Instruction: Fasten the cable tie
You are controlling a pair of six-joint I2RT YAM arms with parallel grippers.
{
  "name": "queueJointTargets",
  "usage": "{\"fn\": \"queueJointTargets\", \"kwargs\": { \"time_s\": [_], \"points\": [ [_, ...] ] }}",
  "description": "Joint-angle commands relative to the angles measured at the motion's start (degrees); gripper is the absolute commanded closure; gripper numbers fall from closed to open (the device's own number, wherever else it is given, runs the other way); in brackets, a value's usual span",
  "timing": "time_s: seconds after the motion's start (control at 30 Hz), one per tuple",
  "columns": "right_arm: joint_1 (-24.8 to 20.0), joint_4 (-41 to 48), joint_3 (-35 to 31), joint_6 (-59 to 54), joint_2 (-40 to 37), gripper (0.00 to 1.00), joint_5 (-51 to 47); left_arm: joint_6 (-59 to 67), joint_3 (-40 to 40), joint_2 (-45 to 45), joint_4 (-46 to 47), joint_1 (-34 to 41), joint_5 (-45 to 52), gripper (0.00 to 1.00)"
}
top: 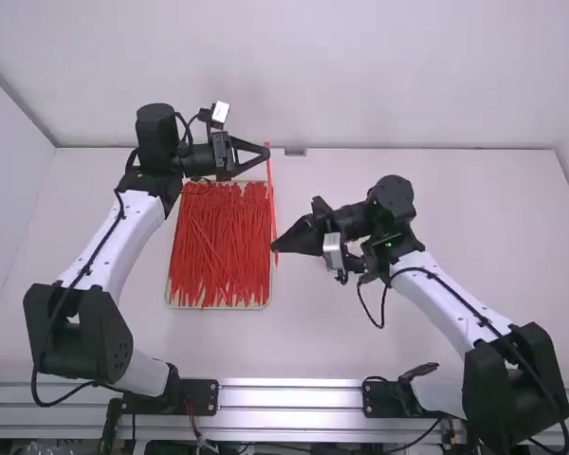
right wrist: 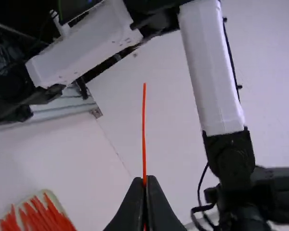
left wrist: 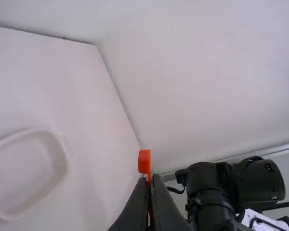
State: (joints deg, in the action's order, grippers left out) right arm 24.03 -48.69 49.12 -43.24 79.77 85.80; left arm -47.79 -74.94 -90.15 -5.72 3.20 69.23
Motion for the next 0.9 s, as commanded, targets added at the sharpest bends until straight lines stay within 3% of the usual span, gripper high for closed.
{"fn": "queueJointTargets", "kwargs": {
  "time_s": [0.0, 0.13, 0.3, 0.47, 0.6, 0.73, 0.8, 0.83, 0.87],
  "points": [
    [-1.53, -0.2, 1.53, 7.43, 0.07, 1.0, -1.53, 1.4, 0.37, -0.09, -0.33, -0.09, 0.35, 0.98],
    [-1.73, -0.26, 1.55, 9.25, 0.07, 1.0, 1.6, 2.75, 0.39, -0.09, -0.22, -0.09, 0.35, 0.98],
    [-0.15, -0.2, 1.53, 15.19, 0.09, 1.0, -4.26, 3.78, 0.39, -0.09, 0.04, -0.11, 0.35, 0.98],
    [0.26, -0.11, 1.53, 11.43, 0.09, 1.0, 2.86, 4.79, 0.74, -0.09, 0.74, -0.09, 0.35, 0.98],
    [1.03, -1.01, 1.57, 17.92, 0.07, 1.0, 2.95, 6.03, 1.2, -0.09, -0.35, -0.09, 0.35, 0.98],
    [1.7, -6.56, 1.62, 30.42, 0.07, 1.0, -2.05, 10.03, 1.31, -0.09, -1.75, -0.09, 0.33, 0.98],
    [2.36, -12.85, 1.6, 47.34, 0.07, 1.0, -11.69, 13.09, 1.33, -0.09, -3.06, -0.26, 0.37, 0.98],
    [2.36, -13.25, 1.6, 48.28, 0.07, 1.0, -12.2, 13.51, 1.33, -0.09, -3.26, -0.26, 0.35, 0.99],
    [2.32, -16.96, 1.6, 56.06, 0.07, 1.0, -15.52, 15.34, 1.33, -0.09, -4.52, -0.11, 0.33, 0.98]
  ]
}}
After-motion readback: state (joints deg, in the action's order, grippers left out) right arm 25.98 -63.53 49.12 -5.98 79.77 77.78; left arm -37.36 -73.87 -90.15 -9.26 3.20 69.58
